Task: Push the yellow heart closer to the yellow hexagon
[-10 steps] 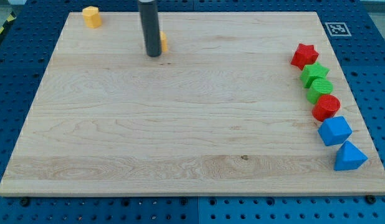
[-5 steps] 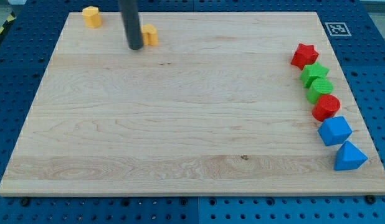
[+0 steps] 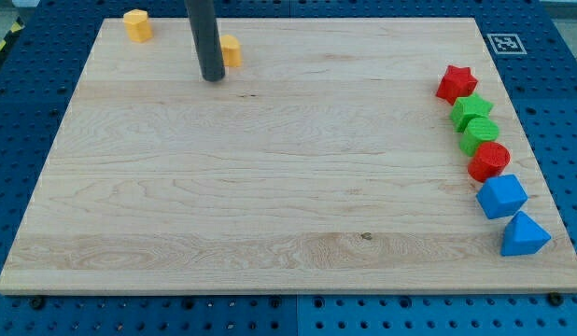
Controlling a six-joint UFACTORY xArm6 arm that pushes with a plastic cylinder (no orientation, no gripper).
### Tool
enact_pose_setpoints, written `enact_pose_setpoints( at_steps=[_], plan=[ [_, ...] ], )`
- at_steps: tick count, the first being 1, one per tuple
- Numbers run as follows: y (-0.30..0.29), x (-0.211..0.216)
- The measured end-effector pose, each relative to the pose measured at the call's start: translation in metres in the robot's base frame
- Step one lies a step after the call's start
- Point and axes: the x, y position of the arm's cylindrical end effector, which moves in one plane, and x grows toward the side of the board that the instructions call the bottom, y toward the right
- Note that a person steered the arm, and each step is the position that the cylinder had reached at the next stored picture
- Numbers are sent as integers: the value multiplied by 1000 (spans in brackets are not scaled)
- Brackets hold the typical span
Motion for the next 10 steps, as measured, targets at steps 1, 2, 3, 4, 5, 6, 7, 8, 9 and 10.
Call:
enact_pose_setpoints(
  at_steps=[1,2,3,4,5,6,7,8,9,10],
  plan=[
    [19,-3],
    [19,-24],
    [19,-45],
    [19,-60],
    [19,-72],
    [19,-95],
    [16,-98],
    [9,-98],
    [-9,-98],
    [-34,-98]
  ],
)
